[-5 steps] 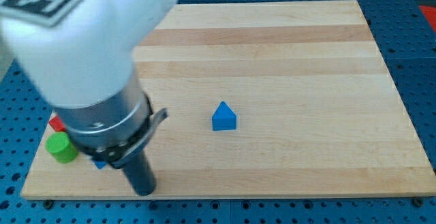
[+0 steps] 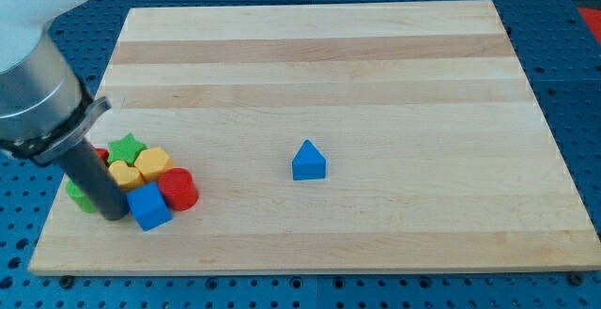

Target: Slide blue cube along with the red circle above the blue triangle

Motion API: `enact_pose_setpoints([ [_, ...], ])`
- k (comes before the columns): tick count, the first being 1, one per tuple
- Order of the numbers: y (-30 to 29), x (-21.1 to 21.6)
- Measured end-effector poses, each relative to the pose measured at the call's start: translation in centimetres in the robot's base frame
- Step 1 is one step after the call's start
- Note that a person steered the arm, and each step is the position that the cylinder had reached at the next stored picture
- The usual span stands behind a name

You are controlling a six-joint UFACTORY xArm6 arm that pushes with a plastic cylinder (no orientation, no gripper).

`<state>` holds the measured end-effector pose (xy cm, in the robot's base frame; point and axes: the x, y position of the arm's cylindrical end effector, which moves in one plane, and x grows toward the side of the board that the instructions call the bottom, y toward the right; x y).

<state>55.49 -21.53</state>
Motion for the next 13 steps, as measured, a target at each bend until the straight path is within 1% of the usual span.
enact_pose_setpoints([
  [1, 2.1, -0.1],
  [2, 2.0, 0.3],
  [3, 2.8, 2.0],
  [6, 9.5, 0.5],
  [7, 9.8, -1.0],
  [8, 9.8, -1.0],
  [10, 8.7, -2.9],
  [11, 9.3, -4.4],
  [12, 11.2, -5.8],
  [13, 12.8, -6.0],
])
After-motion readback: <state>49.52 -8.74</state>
